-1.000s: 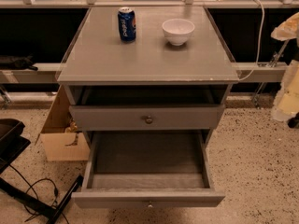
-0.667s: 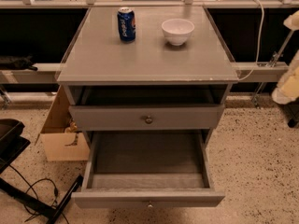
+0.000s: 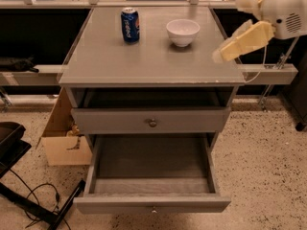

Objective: Place pepsi can into middle drawer

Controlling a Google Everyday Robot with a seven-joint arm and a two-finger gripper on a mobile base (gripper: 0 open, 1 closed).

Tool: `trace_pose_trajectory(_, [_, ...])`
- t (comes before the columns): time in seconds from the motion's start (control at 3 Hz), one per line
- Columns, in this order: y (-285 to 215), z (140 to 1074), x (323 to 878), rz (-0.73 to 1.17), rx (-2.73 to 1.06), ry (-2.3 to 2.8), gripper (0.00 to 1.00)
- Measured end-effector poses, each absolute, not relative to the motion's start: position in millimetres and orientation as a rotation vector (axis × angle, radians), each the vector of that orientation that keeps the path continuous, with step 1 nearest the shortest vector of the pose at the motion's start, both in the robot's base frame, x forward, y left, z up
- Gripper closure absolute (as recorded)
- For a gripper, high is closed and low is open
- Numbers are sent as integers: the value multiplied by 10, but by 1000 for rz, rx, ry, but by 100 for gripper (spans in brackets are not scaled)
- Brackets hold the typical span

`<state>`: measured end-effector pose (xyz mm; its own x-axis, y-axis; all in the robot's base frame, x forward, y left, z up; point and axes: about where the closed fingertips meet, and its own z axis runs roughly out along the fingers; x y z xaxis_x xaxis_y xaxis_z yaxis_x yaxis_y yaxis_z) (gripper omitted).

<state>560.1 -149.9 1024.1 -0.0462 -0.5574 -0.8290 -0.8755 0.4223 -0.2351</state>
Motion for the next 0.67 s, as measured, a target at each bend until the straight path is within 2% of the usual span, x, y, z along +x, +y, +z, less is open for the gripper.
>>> trace_pose_trajectory(0.33, [-931,10296,6009,559,-1190,1611,0])
trace_pose_trajectory(0.67, [-926,10292,6033,560,-1185,1606,0])
